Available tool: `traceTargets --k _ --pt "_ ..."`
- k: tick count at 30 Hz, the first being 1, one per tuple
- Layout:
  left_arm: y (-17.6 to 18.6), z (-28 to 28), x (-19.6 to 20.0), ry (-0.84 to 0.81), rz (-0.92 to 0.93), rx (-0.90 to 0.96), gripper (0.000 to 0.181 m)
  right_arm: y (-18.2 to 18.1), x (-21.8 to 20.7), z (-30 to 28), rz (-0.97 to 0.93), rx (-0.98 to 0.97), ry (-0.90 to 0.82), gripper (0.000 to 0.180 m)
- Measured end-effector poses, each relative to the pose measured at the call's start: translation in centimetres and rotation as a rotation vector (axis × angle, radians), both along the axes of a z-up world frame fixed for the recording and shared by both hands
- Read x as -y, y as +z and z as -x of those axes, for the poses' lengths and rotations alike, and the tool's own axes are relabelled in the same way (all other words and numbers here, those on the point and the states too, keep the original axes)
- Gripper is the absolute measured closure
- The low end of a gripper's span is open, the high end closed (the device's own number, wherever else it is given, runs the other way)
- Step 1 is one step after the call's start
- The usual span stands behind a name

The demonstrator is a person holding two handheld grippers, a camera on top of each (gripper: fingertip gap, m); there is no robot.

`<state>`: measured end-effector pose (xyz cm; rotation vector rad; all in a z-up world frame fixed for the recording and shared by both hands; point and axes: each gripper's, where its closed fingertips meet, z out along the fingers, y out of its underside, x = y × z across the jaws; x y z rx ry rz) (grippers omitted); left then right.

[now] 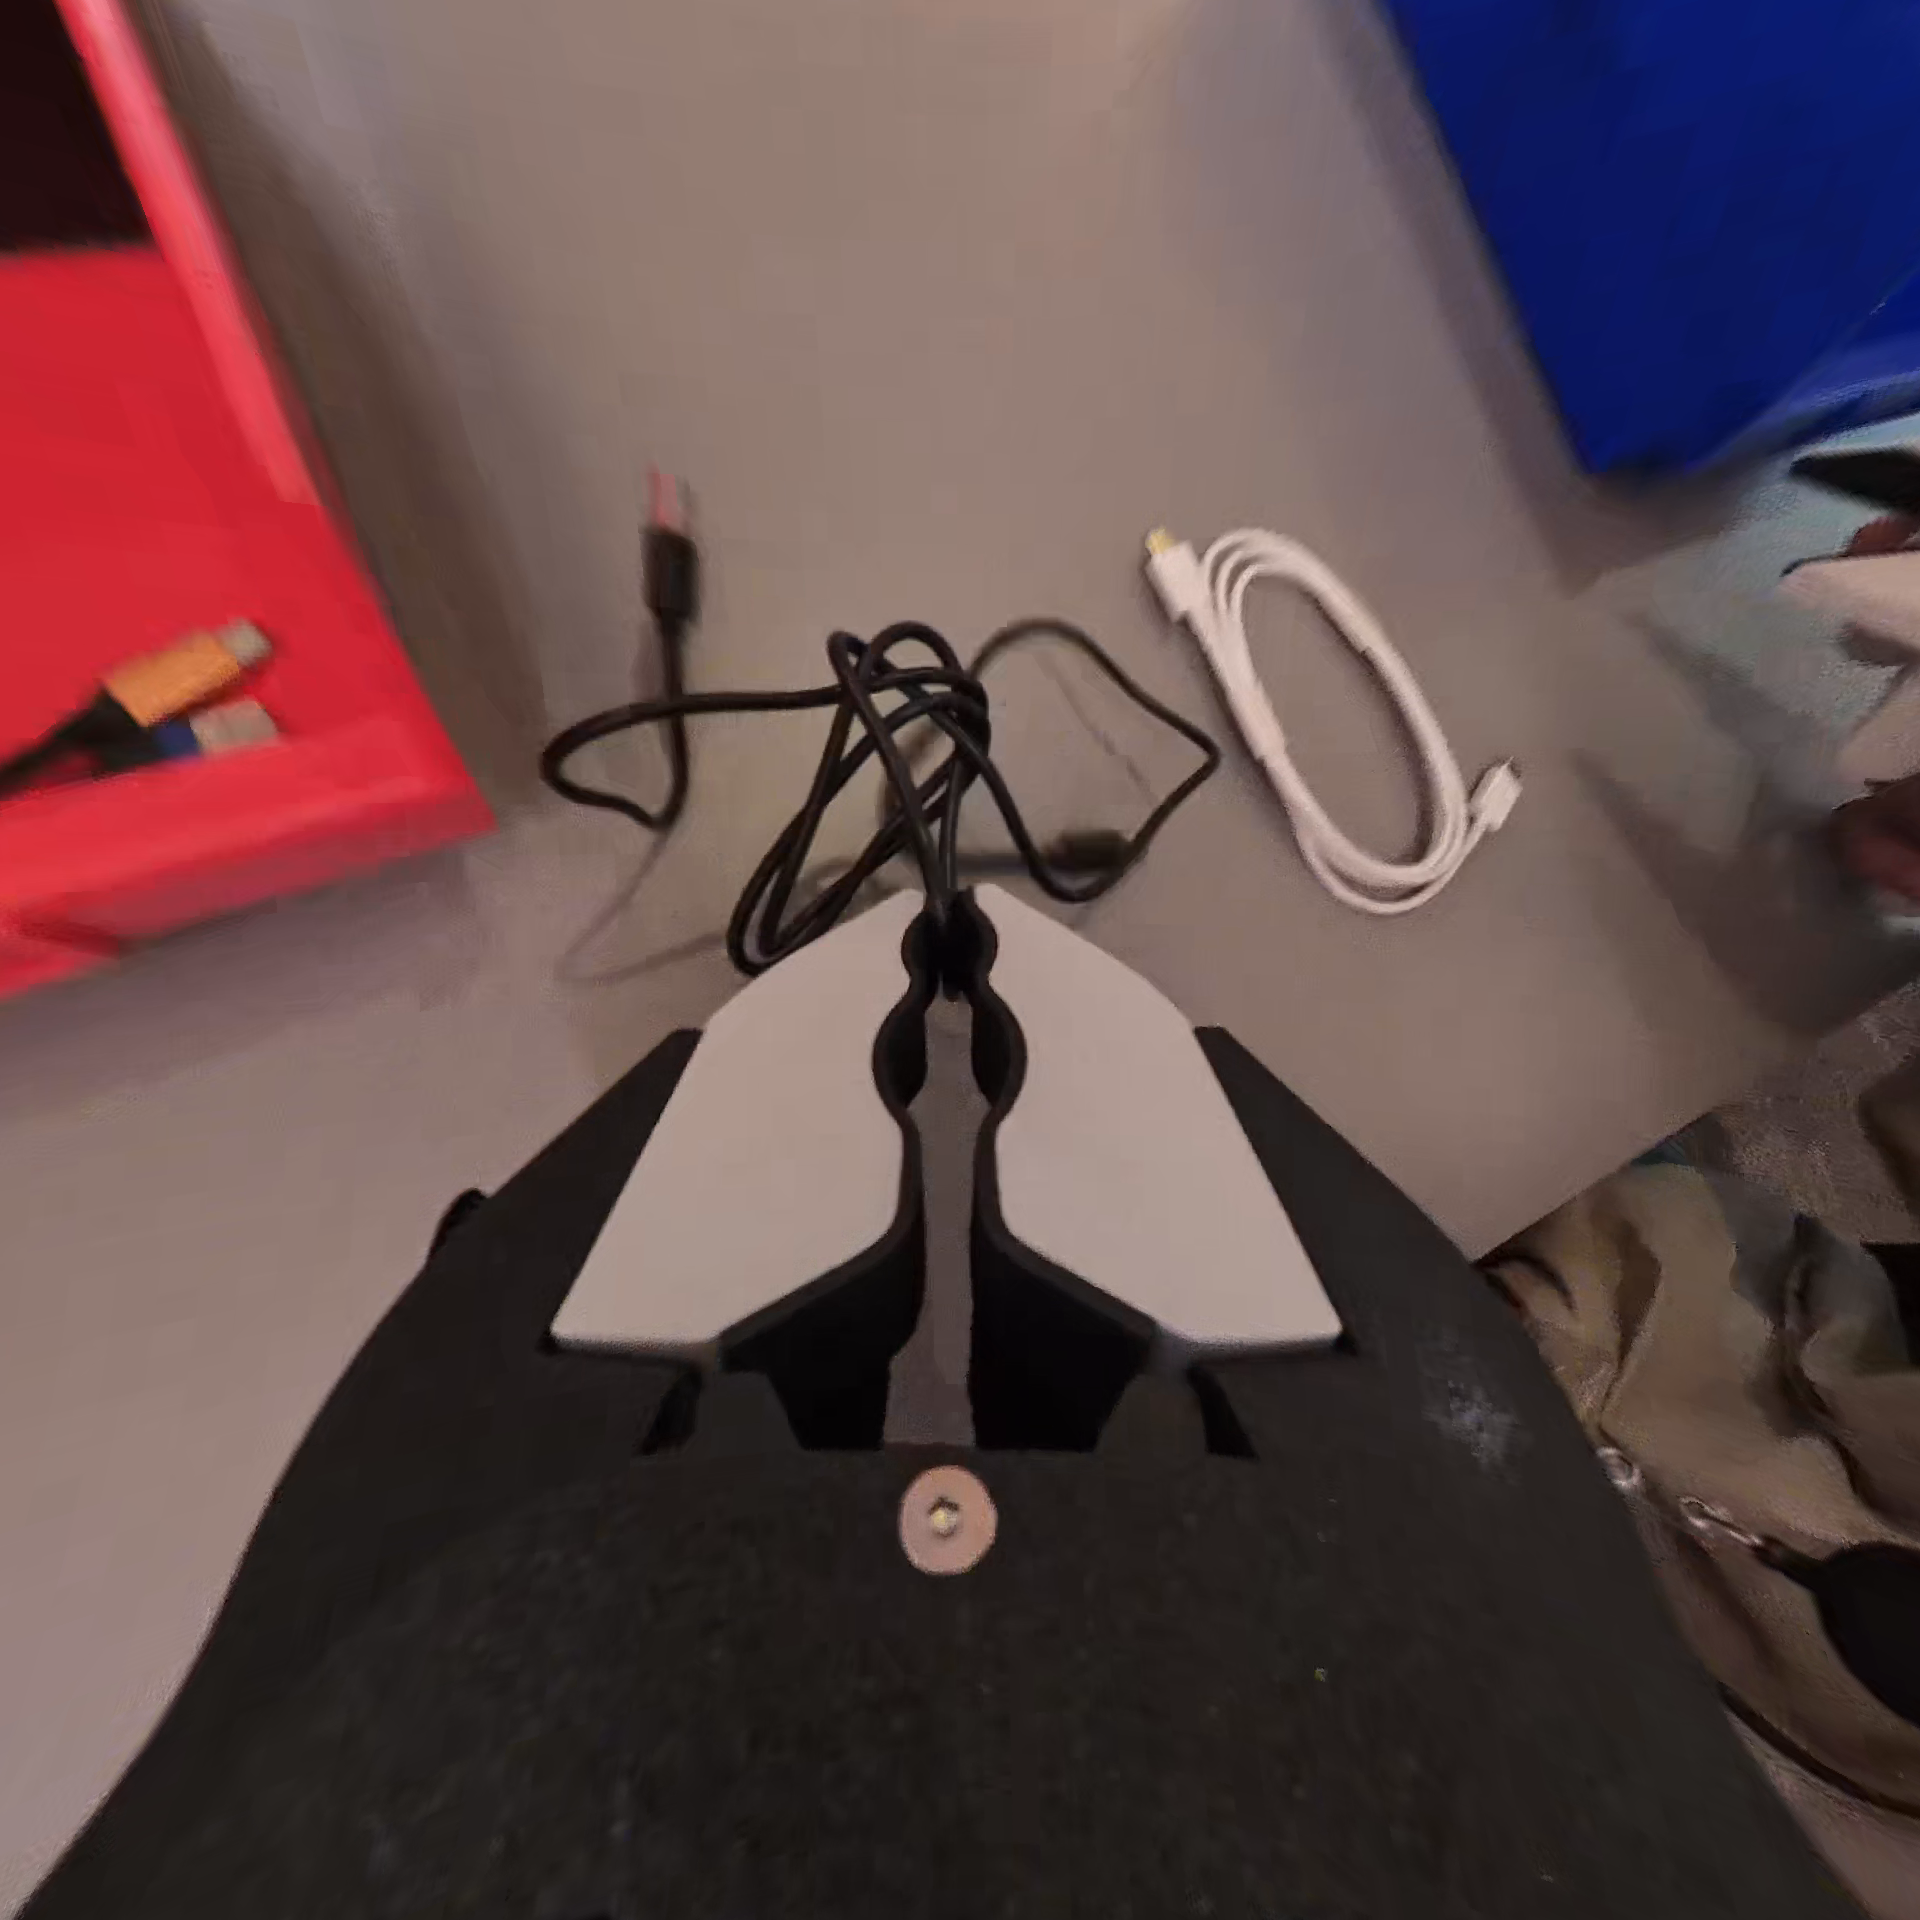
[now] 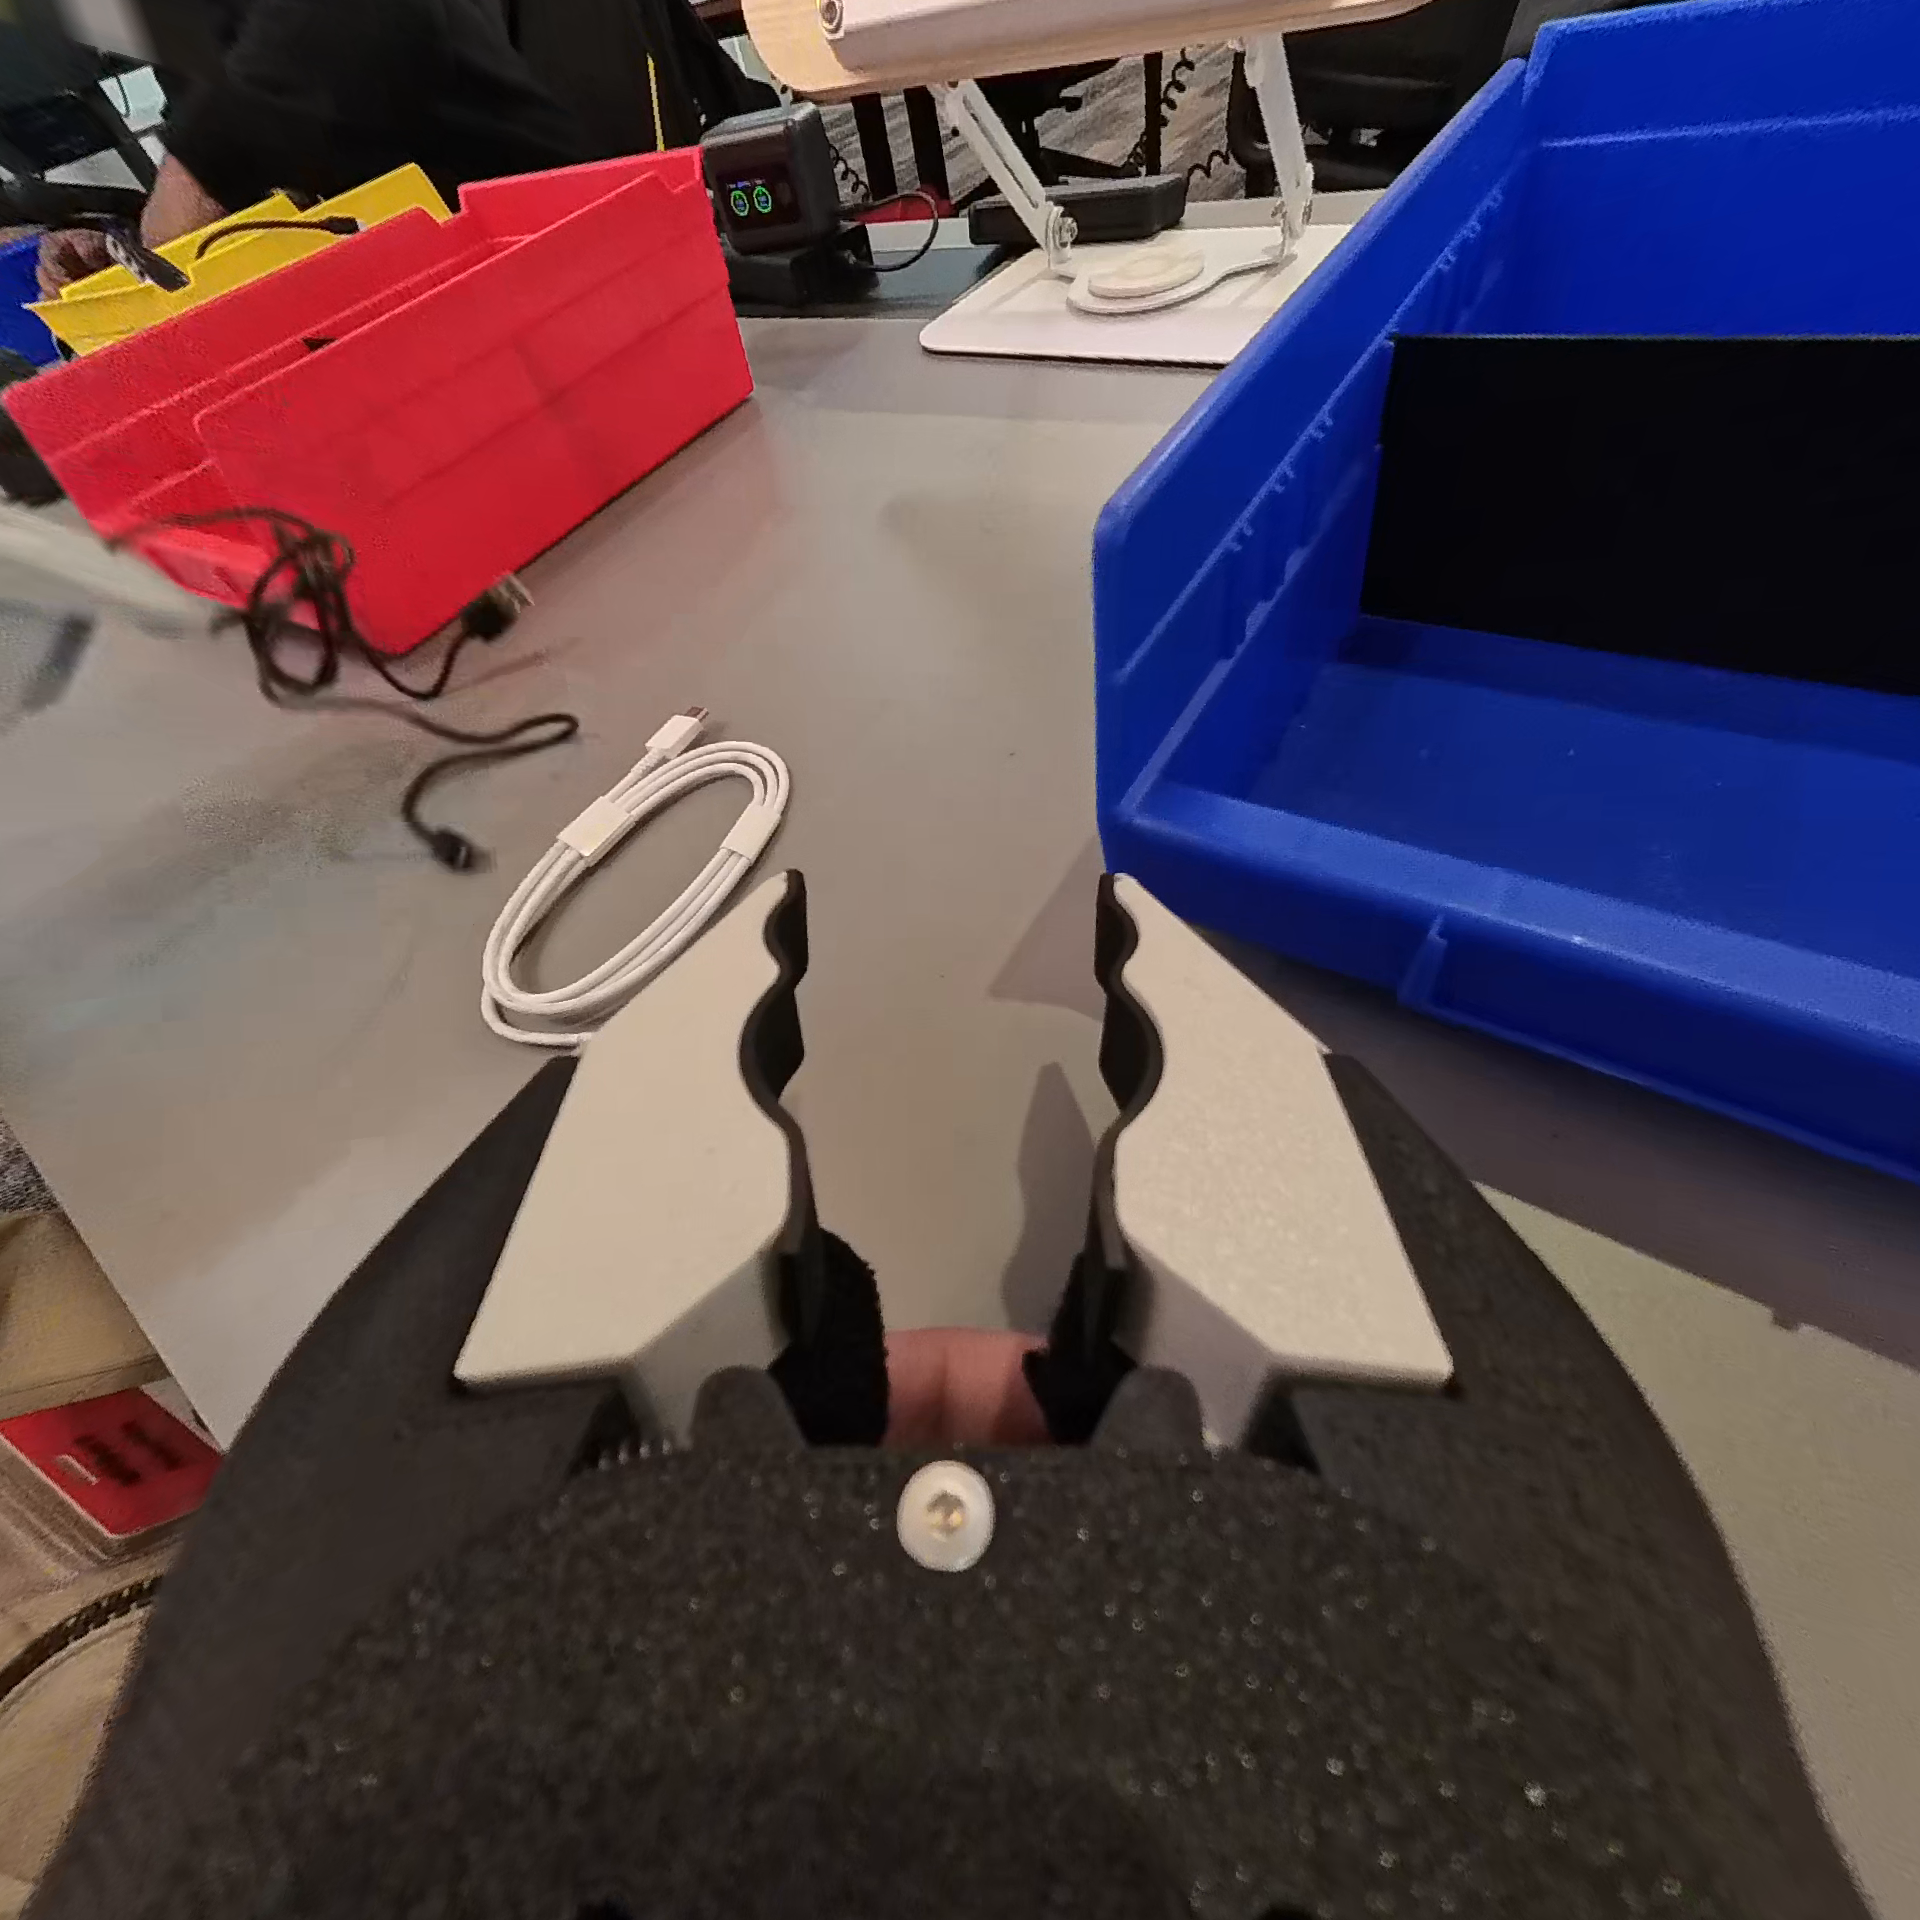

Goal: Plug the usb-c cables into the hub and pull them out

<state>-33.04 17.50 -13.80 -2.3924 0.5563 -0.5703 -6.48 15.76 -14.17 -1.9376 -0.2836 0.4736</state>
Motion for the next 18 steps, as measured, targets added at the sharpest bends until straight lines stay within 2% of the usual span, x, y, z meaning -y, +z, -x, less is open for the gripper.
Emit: traceTargets --k 2,6,7,9,10,14,18 --pt "-1.7 -0.2 1.2 0.020 0.029 -0.035 0.179 0.0 0.0 0.0 0.000 0.000 0.002 0.124" --pt "-3.0 -2.1 3.8 -0.042 0.091 -0.021 0.178 0.0 0.0 0.2 0.001 0.006 0.009 0.124" --pt "-3.1 -2.5 4.3 -0.052 0.109 -0.011 0.173 -0.1 0.0 0.2 0.001 0.009 0.011 0.124" --pt "-3.7 -3.1 5.3 -0.086 0.163 -0.012 0.150 -0.1 0.1 0.3 0.002 0.012 0.015 0.124" --pt "-3.8 -3.3 5.6 -0.095 0.174 -0.004 0.147 -0.1 0.1 0.4 0.002 0.013 0.016 0.124" --pt "-2.5 -3.2 5.9 -0.142 0.127 0.013 0.141 -0.1 0.1 0.4 -0.001 0.016 0.018 0.124" --pt "1.1 0.1 3.1 -0.138 -0.082 -0.059 0.139 0.4 0.2 0.5 -0.022 0.008 0.023 0.124"
